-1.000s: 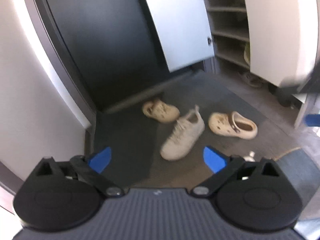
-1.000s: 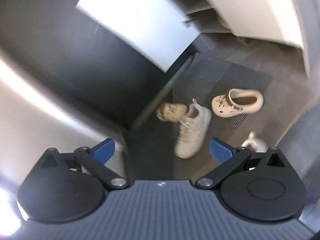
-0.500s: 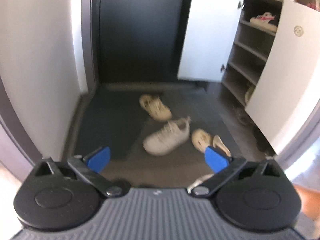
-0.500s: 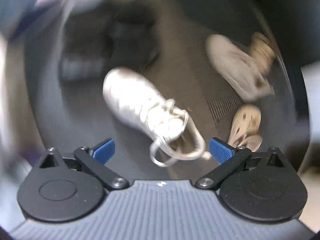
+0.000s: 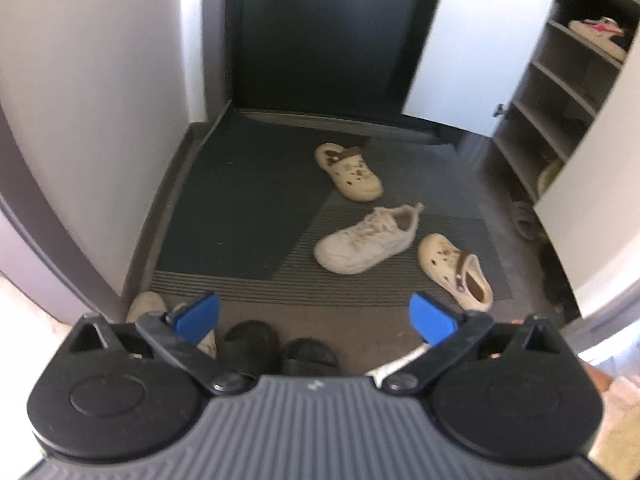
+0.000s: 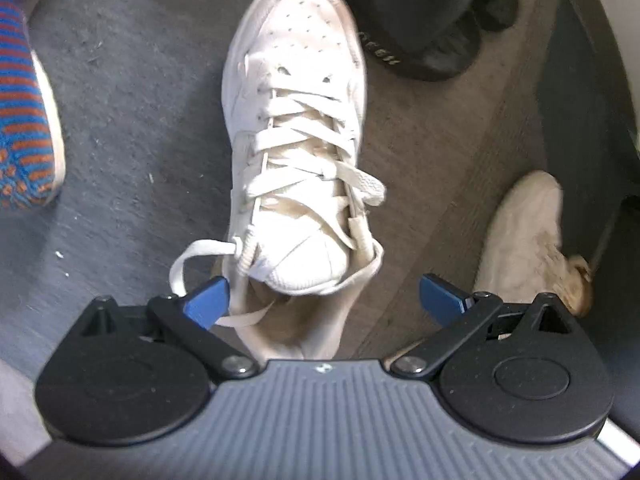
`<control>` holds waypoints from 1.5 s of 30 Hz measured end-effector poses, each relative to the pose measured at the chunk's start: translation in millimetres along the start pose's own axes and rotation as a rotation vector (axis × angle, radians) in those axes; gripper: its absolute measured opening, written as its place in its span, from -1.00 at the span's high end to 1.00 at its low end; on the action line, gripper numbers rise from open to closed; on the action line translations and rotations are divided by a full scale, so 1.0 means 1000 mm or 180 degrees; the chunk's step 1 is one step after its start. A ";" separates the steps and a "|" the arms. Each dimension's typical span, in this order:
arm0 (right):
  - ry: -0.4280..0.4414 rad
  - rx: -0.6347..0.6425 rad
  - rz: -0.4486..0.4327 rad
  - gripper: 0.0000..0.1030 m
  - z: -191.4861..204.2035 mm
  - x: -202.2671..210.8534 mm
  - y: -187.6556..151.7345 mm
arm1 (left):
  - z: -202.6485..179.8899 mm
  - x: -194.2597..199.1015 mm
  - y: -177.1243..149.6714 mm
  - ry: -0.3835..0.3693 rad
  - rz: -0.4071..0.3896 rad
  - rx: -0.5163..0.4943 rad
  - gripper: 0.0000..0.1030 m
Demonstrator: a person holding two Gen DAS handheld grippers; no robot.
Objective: Organize scattered shoes
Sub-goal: 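Lower the right gripper onto a white sneaker and grasp its heel, then carry the white sneaker with the right gripper and set it beside the slides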
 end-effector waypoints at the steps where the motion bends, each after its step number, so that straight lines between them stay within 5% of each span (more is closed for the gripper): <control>1: 0.0146 -0.0007 0.0043 -1.00 -0.002 -0.009 0.000 | 0.001 -0.002 0.001 0.0014 -0.0012 -0.0005 -0.99; 9: 0.0162 0.0056 0.0019 -1.00 -0.008 -0.044 0.017 | 0.016 -0.014 -0.005 0.0195 0.0008 0.0256 -0.99; 14: 0.0031 -0.0081 0.0322 -1.00 -0.006 -0.061 0.026 | 0.022 -0.019 0.000 0.0074 0.0085 0.0402 -0.99; 20: 0.0232 -0.0373 0.0287 -0.76 -0.016 -0.046 0.029 | 0.020 0.000 0.005 -0.0028 -0.0109 0.0423 -0.97; 30: 0.0475 -0.1814 -0.0024 -0.69 -0.033 0.001 0.017 | 0.023 0.027 0.020 -0.0130 -0.0307 0.0412 -0.97; 34: 0.0532 -0.2102 0.0035 -0.67 -0.026 0.011 0.026 | 0.027 0.034 0.032 -0.0127 -0.0423 0.0451 -0.97; 43: 0.0521 -0.3353 -0.0062 -0.65 -0.040 0.022 0.011 | -0.001 0.080 0.047 -0.0094 -0.1331 0.0116 -0.99; 45: 0.0626 -0.3703 -0.0038 -0.64 -0.046 0.019 0.006 | -0.014 0.085 0.044 -0.0142 -0.1366 0.0018 -0.99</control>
Point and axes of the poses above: each gripper's, at about its wrist camera, not at the fingertips, and x roughly against the way its jaws point, z to its left, y to its top, the point moved 7 cm from there along -x, roughly the way its jaws point, and after that the axes turned 11 degrees about y, right-handed, at the moved point
